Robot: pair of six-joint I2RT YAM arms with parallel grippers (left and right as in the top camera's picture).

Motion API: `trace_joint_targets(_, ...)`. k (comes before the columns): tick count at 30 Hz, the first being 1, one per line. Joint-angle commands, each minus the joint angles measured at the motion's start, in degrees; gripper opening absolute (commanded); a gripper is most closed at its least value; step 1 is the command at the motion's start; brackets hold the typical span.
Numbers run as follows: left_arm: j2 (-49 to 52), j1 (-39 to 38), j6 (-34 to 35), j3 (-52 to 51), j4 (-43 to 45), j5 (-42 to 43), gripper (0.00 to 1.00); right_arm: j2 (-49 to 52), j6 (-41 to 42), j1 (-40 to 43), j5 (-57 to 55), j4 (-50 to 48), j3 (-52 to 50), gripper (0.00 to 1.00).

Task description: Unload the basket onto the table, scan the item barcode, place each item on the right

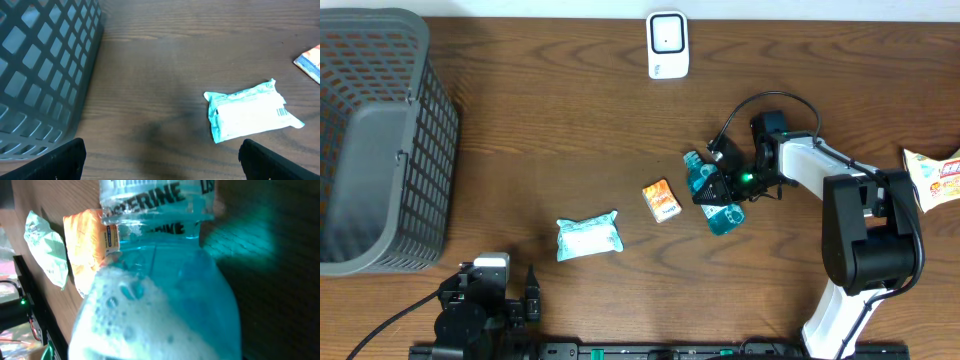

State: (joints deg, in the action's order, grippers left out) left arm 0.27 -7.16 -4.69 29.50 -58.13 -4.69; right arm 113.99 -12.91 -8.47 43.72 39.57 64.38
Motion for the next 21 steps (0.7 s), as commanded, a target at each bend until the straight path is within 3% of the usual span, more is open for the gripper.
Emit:
trace_joint_targets(1, 0.1, 0.1, 0.1, -0.1, -0.1, -0.5, 0.98, 0.2, -1.5, 0.3, 2.0, -0.1, 0.1, 0.27)
trace_joint_targets(3, 0.0, 0.1, 0.1, -0.1, -0.1, -0.5, 0.98, 0.2, -1.2, 0.3, 0.0, 0.1, 0.1, 0.4)
trace_joint_targets(7, 0.0, 0.1, 0.1, -0.1, -0.1, -0.5, 0.98, 0.2, 1.0, 0.3, -0.5, 0.2, 0.2, 0.48)
trace_joint_targets(21, 0.1, 0.1, 0.1, -0.1, -0.1, -0.5, 0.98, 0.2, 1.5, 0.2, -0.5, 7.4, 4.3, 0.49)
